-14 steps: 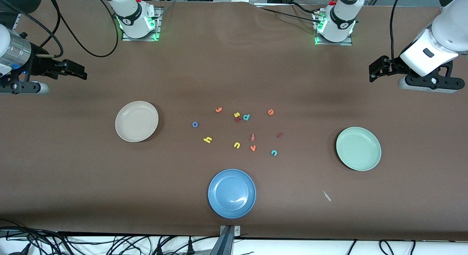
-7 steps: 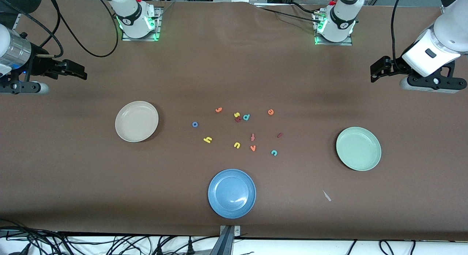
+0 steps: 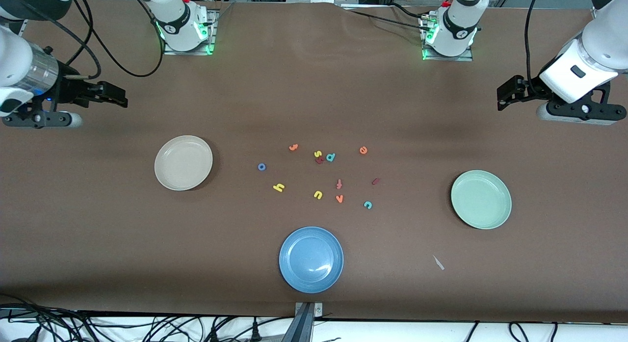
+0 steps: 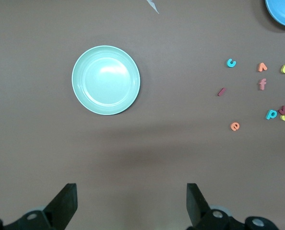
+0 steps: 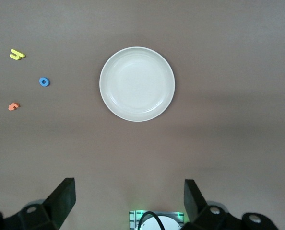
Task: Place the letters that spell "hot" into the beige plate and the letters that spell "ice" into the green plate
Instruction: 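Reach the right gripper to the blue ring while the left gripper reaches the pink letter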
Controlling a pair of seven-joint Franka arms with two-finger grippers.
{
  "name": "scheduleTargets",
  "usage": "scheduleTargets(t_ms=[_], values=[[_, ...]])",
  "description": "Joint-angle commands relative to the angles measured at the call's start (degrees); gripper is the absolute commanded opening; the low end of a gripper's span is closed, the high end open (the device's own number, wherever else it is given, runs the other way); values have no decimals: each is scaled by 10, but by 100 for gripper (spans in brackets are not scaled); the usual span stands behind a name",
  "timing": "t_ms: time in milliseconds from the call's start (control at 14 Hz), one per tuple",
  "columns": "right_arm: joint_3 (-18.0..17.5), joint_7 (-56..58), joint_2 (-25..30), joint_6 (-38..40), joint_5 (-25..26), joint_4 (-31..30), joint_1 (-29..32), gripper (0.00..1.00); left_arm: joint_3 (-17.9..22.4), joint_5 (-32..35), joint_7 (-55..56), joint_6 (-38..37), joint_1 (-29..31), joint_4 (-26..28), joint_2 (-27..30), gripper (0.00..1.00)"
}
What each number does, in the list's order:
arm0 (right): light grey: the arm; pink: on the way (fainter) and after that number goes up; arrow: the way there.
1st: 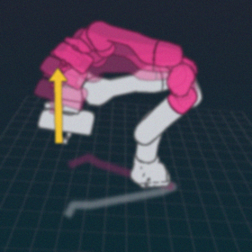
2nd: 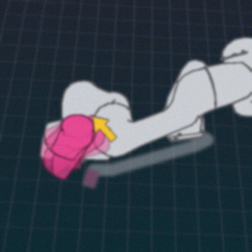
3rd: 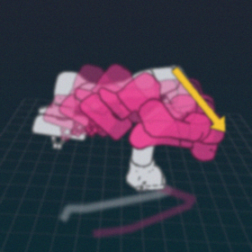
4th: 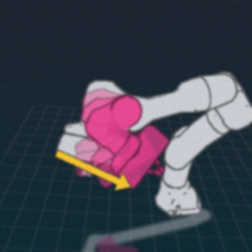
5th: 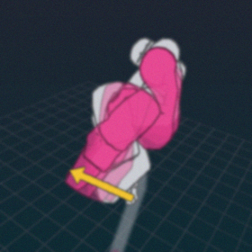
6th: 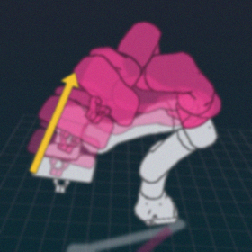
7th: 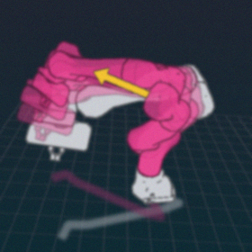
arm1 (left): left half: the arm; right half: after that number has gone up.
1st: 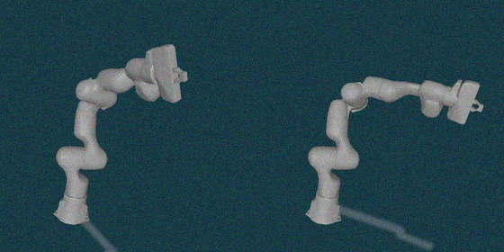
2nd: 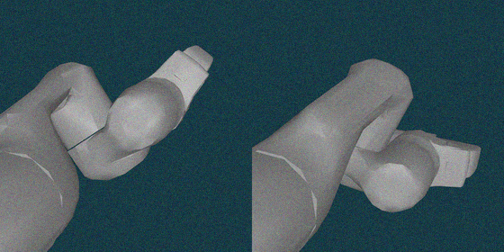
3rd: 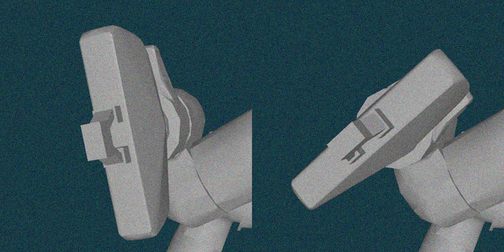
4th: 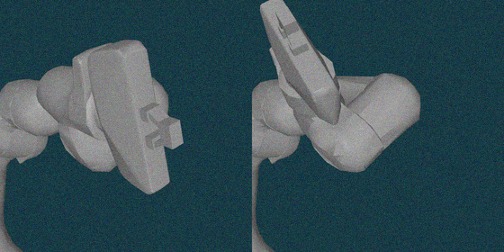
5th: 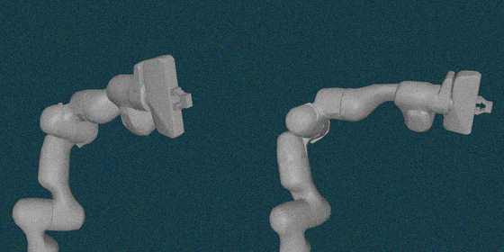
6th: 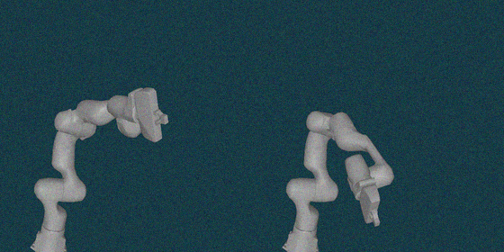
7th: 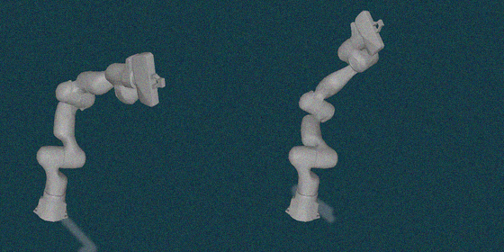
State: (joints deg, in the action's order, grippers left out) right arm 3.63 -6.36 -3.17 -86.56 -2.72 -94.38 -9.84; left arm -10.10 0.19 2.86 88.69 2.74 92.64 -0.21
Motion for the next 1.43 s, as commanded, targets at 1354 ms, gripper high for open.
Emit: scheduleTargets(t_ms=[1354], values=[[-8,-325,-234,-493,-13,-154,-248,100,-29,-23,-13,141,-139,-49,-259,100]])
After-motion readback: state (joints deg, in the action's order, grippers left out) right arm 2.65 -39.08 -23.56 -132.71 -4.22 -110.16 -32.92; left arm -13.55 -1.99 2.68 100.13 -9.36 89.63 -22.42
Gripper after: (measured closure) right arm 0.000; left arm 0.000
